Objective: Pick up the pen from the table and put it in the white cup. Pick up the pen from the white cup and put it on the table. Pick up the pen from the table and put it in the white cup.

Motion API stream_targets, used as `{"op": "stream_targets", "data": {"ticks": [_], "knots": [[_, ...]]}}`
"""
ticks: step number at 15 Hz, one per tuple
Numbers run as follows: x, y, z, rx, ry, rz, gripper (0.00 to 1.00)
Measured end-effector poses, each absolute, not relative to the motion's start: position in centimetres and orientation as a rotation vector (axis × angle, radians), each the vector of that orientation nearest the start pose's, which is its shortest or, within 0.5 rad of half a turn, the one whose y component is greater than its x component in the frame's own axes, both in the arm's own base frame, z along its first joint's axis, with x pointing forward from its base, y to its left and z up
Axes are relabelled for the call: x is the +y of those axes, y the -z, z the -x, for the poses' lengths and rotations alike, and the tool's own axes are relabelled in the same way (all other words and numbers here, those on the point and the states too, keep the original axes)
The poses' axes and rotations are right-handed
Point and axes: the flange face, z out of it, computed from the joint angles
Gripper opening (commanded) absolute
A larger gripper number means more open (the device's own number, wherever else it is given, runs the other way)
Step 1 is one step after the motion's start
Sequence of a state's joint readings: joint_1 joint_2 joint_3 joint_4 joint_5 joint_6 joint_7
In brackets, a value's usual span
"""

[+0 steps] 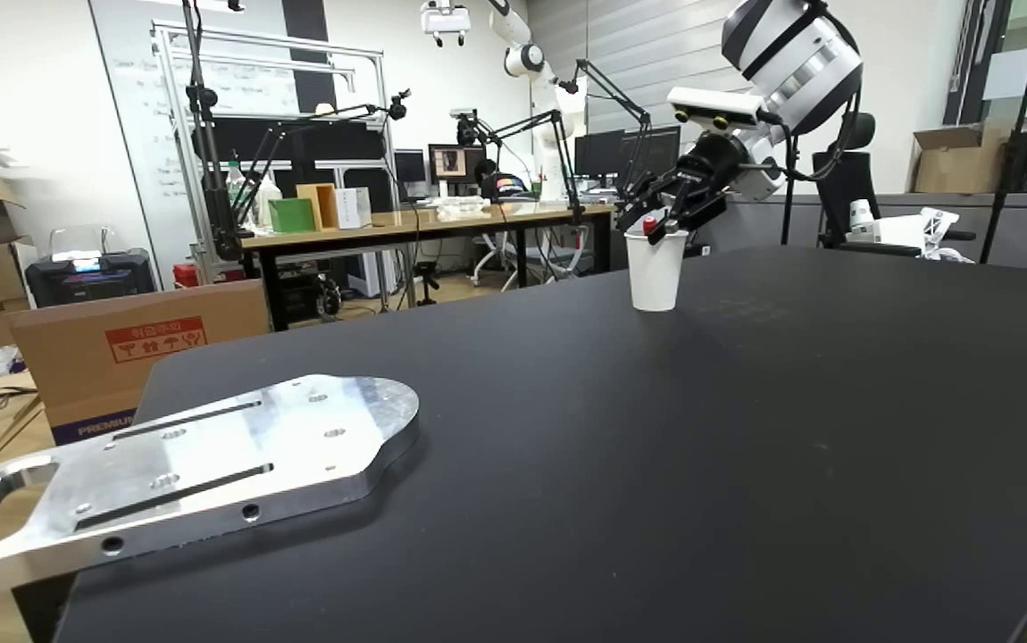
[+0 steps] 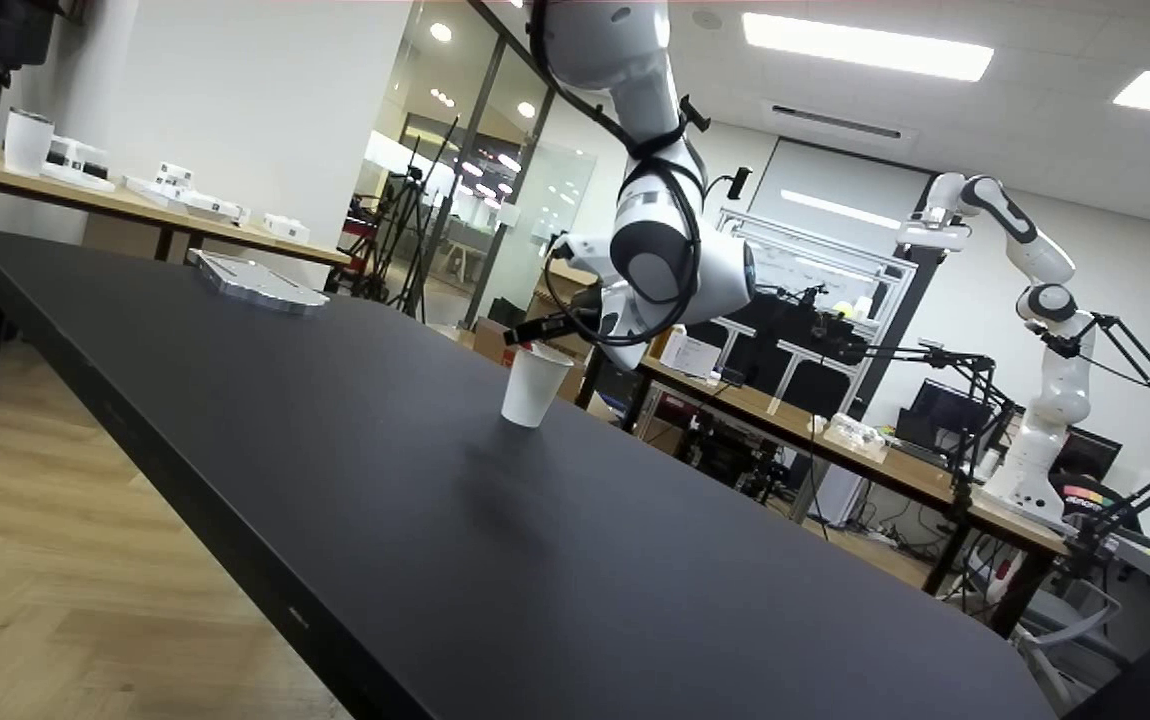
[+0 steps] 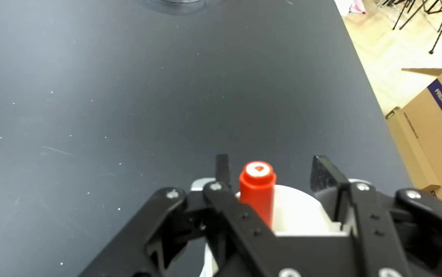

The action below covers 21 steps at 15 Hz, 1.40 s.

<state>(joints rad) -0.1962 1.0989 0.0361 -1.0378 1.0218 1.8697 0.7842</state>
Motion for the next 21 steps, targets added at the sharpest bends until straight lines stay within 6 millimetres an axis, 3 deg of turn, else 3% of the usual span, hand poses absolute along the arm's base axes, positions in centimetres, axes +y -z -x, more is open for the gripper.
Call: {"op": "stream_targets", "data": {"ticks": [4, 8, 12, 17, 21], "knots": [[-6.8, -17.7, -76.5, 1.449, -0.622, 1.688, 0.02], [-7.0, -18.4, -76.7, 1.436, -0.604, 1.693, 0.05], [-7.3, -20.5, -77.1, 1.412, -0.585, 1.698, 0.05], [-7.6, -24.7, -77.3, 1.365, -0.563, 1.707, 0.05], [-7.1, -29.7, -77.4, 1.301, -0.549, 1.722, 0.05]]}}
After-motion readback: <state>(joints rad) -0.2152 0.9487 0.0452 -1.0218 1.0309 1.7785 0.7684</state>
